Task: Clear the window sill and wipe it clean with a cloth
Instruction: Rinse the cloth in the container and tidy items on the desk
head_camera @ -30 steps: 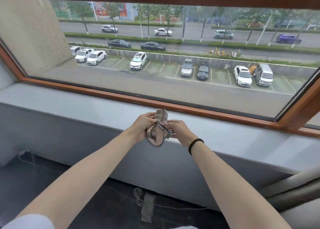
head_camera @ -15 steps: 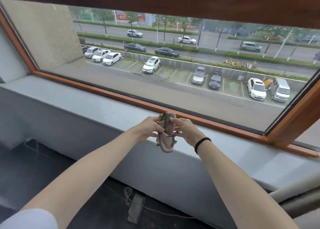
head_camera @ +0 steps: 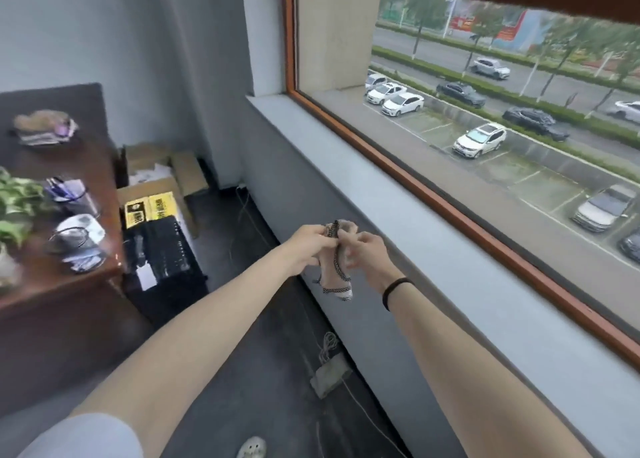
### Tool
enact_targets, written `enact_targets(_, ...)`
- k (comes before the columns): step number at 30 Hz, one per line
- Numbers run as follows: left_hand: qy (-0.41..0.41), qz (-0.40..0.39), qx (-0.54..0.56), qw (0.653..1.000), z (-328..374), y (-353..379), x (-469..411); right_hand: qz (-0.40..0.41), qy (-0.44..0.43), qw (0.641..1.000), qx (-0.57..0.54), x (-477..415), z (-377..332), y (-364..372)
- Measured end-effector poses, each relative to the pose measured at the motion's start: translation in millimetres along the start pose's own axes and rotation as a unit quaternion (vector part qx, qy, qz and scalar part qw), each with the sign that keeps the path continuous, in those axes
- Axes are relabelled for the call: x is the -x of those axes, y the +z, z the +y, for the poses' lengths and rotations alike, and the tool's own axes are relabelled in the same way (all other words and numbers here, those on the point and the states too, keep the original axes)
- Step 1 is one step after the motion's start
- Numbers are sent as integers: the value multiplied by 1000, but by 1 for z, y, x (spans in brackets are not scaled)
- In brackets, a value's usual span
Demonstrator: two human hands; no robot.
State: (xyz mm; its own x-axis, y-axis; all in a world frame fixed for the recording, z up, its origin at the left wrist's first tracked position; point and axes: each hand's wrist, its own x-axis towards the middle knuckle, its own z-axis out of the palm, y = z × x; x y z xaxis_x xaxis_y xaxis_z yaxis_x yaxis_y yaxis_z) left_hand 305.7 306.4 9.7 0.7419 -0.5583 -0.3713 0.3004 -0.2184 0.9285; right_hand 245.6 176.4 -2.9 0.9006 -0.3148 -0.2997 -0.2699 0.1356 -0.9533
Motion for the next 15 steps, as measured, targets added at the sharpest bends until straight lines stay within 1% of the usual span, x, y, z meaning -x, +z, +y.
enact_targets(3, -3, 80, 27, 996, -16, -46, 28, -94, 11, 996, 0, 2, 3, 50)
enact_targets(6, -1, 142, 48, 989, -31, -92, 60, -166, 48, 985, -5, 3, 5, 101)
enact_targets(8, -1, 177, 66, 982, -38, -118, 78, -194, 73, 978, -14, 6, 7, 130)
enact_targets(10, -1, 215, 77, 974, -47, -147, 100, -231, 79, 969, -24, 11, 12, 165)
enact_targets(11, -4, 227, 82, 971, -51, -159, 110, -248, 76, 965, -26, 13, 15, 181)
enact_targets(13, -16, 242, 85, 966, -64, -187, 131, -276, 58, 959, 3, 24, 22, 218)
enact_targets(15, -19, 248, 102, 963, -75, -213, 152, -283, 43, 958, 32, 35, 30, 253)
